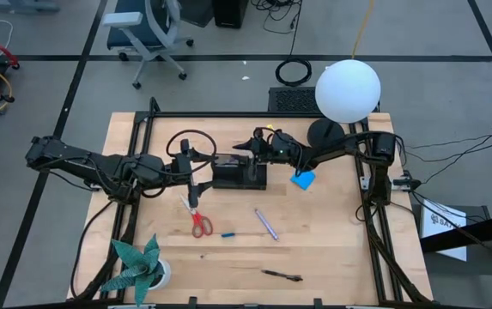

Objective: Pick and place office supplies into organizer
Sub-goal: Put the blue marker pen into the desk organizer, then put the blue eraser into the desk organizer

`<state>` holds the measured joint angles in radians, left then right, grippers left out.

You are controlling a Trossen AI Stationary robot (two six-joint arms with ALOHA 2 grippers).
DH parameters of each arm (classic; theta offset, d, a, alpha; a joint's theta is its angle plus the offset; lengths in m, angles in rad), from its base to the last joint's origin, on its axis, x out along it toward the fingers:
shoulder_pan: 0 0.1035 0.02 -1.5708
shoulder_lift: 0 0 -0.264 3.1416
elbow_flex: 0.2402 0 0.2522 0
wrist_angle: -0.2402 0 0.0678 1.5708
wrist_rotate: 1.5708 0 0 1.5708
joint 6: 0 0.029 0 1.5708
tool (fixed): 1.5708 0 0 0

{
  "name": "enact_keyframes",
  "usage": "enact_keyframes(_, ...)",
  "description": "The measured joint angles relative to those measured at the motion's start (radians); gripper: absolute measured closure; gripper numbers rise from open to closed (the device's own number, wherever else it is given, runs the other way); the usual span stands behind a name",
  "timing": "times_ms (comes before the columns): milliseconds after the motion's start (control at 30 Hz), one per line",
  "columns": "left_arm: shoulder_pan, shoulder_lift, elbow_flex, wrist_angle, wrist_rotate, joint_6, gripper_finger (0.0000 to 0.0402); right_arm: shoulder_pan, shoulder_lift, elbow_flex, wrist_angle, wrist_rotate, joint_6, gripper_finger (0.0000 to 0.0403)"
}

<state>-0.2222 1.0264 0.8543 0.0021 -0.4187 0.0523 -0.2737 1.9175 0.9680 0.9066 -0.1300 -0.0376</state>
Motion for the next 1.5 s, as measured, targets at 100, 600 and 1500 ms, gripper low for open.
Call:
enact_keyframes(100,0.0,0.0,0.0,0.0,0.0,0.0,0.0092,0.0,0.0,0.0,0.0,0.0,0.0,0.024)
enact_keyframes(600,0.0,0.0,0.0,-0.016,0.0,-0.005,0.0092,0.014,-0.11,-0.001,-0.132,-0.004,-0.022,0.0245)
enact_keyframes(1500,-0.001,0.0,0.0,-0.027,0.001,-0.009,0.0092,0.362,-0.578,-0.002,-0.845,0.078,-0.133,0.0248)
